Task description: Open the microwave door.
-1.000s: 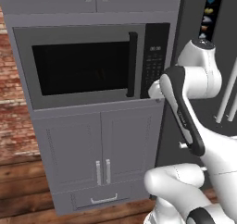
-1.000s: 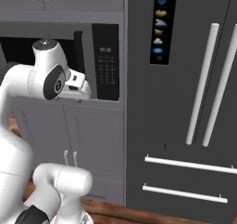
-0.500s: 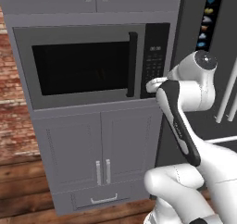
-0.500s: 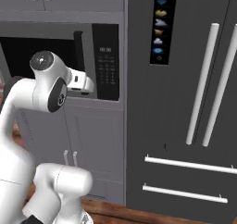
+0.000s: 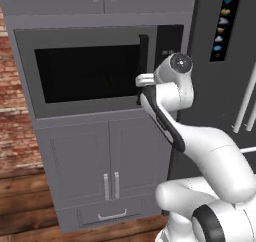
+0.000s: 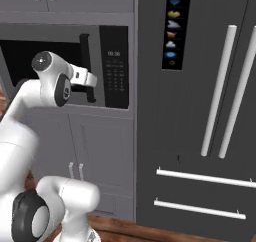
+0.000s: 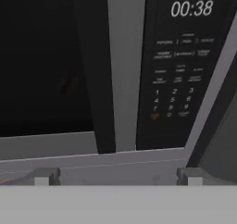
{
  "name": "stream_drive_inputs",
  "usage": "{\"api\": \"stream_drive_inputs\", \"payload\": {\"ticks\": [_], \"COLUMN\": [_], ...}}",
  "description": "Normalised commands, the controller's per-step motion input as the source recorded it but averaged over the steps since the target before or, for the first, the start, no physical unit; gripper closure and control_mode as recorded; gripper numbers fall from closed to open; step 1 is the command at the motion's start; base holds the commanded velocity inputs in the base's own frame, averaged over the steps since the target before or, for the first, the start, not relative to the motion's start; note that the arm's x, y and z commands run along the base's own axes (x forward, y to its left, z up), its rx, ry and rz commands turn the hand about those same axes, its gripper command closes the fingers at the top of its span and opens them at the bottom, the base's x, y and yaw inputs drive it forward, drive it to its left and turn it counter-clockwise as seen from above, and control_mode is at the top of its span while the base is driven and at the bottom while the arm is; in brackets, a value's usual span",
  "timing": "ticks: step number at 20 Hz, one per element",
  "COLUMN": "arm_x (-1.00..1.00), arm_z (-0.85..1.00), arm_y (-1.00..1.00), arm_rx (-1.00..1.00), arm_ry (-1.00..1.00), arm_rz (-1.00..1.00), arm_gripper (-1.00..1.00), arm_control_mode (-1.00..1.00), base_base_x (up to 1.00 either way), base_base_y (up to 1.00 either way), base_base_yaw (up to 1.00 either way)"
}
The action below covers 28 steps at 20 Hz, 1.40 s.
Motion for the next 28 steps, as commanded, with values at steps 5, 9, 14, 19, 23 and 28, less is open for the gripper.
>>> {"api": "stream_drive_inputs", "payload": {"ticks": [5,9,14,19,23,28], "arm_x": [0.55,0.35,0.44,0.59,0.57,0.53], "arm_z": [0.00,-0.28,-0.12,0.00,0.00,-0.06], "arm_y": [0.02,0.00,0.05,0.10,0.13,0.04], "arm_rx": [0.00,0.00,0.01,0.00,0.00,0.00], "arm_ry": [0.02,-0.02,-0.02,0.00,0.00,0.00], "arm_rz": [0.00,0.00,0.02,0.00,0.00,0.00], "arm_gripper": [-1.00,-1.00,-1.00,-1.00,-1.00,-1.00], "arm_control_mode": [-1.00,-1.00,-1.00,-1.00,-1.00,-1.00], "base_base_x": [0.00,0.00,0.00,0.00,0.00,0.00], "base_base_y": [0.00,0.00,0.00,0.00,0.00,0.00], "base_base_yaw": [0.00,0.00,0.00,0.00,0.00,0.00]}}
